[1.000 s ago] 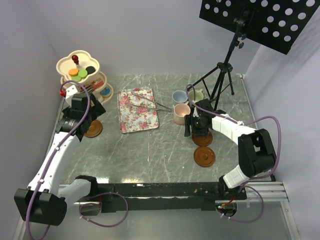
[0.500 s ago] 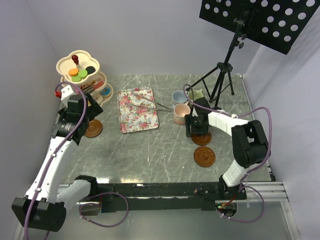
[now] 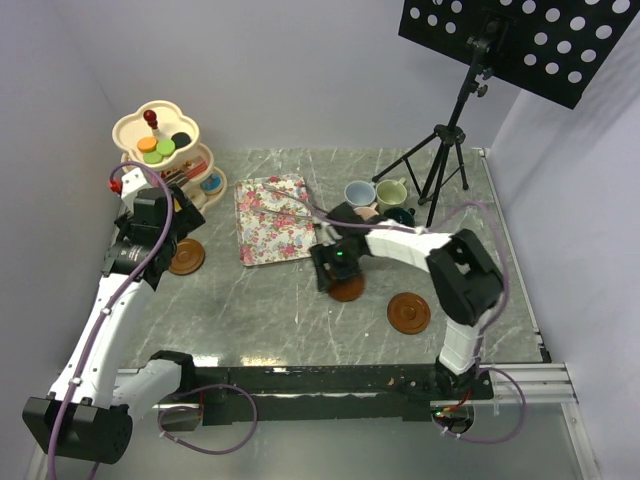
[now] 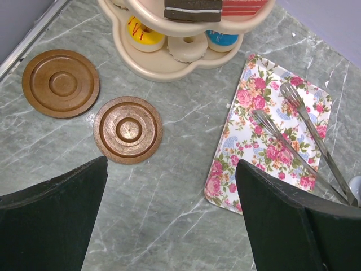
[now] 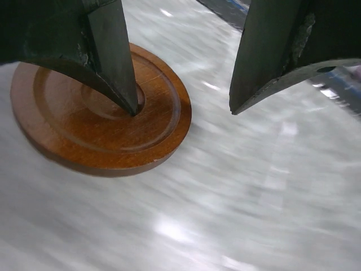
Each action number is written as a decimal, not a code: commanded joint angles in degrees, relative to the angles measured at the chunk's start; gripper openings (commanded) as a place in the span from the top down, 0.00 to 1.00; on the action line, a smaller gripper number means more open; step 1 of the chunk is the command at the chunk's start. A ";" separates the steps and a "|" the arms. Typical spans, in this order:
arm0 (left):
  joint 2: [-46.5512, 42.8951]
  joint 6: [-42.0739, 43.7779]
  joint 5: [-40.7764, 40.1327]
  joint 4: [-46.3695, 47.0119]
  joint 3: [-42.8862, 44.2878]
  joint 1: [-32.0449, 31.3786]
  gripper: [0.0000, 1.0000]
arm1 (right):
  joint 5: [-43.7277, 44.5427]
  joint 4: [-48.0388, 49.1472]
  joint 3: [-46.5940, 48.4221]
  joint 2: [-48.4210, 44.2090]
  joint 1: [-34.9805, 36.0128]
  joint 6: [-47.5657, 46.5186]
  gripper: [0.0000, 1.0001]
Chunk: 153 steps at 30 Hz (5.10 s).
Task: Serve the afternoon tea
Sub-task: Move the coaster to the center of the board.
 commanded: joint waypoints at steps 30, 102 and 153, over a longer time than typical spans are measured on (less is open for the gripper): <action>30.65 0.37 8.47 17.14 -0.13 -39.29 0.25 | 3.63 2.71 -0.81 -29.13 -14.02 9.63 0.18; 37.88 -14.58 0.47 4.91 -8.30 -11.89 0.71 | -7.10 3.68 7.36 -19.03 -21.49 7.69 0.18; 48.17 3.36 3.64 12.83 20.44 -8.36 0.35 | -0.95 -8.18 -8.28 -32.39 -22.28 4.26 0.16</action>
